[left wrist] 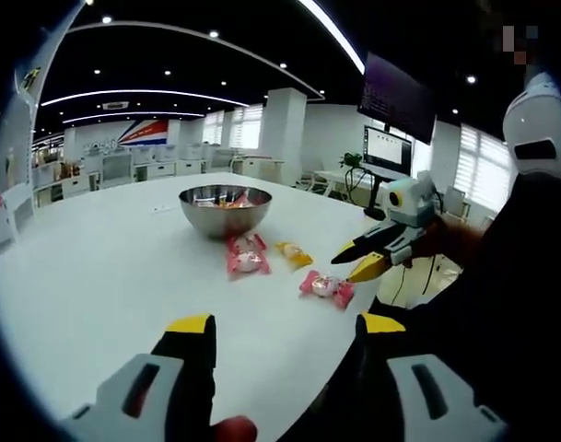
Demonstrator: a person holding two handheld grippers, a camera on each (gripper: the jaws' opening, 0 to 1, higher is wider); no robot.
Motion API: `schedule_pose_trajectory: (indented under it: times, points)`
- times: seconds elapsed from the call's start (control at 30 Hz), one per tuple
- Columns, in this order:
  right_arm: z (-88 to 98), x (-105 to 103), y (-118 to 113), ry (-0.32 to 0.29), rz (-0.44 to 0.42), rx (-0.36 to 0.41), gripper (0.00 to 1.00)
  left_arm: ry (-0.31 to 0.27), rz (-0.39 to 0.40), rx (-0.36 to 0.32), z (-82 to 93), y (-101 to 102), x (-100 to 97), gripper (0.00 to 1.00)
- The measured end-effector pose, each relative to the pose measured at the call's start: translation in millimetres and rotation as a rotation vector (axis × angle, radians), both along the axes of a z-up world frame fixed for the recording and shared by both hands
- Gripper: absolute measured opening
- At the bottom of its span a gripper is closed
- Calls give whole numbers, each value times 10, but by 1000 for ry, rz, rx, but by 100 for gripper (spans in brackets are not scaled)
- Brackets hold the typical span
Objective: Pick up the marshmallows scattered on the table and place them into the bowl on the table
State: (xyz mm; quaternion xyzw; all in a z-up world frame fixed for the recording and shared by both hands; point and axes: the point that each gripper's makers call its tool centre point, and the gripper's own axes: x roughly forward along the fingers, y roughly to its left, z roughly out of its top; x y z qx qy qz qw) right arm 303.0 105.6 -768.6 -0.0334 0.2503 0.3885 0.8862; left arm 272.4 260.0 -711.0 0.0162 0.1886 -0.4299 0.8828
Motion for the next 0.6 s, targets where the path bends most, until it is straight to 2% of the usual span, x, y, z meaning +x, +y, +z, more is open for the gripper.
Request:
schedule_pose_trajectory:
  times: [0.23, 0.47, 0.6]
  points:
    - [-94, 41, 122, 28, 25, -15, 35, 8, 8, 2, -13, 8, 46, 61]
    - [-79, 67, 270, 1, 73, -52, 35, 15, 12, 3, -31, 6, 68, 61]
    - [-138, 45, 343, -27, 112, -102, 34, 22, 25, 6, -49, 41, 85, 61]
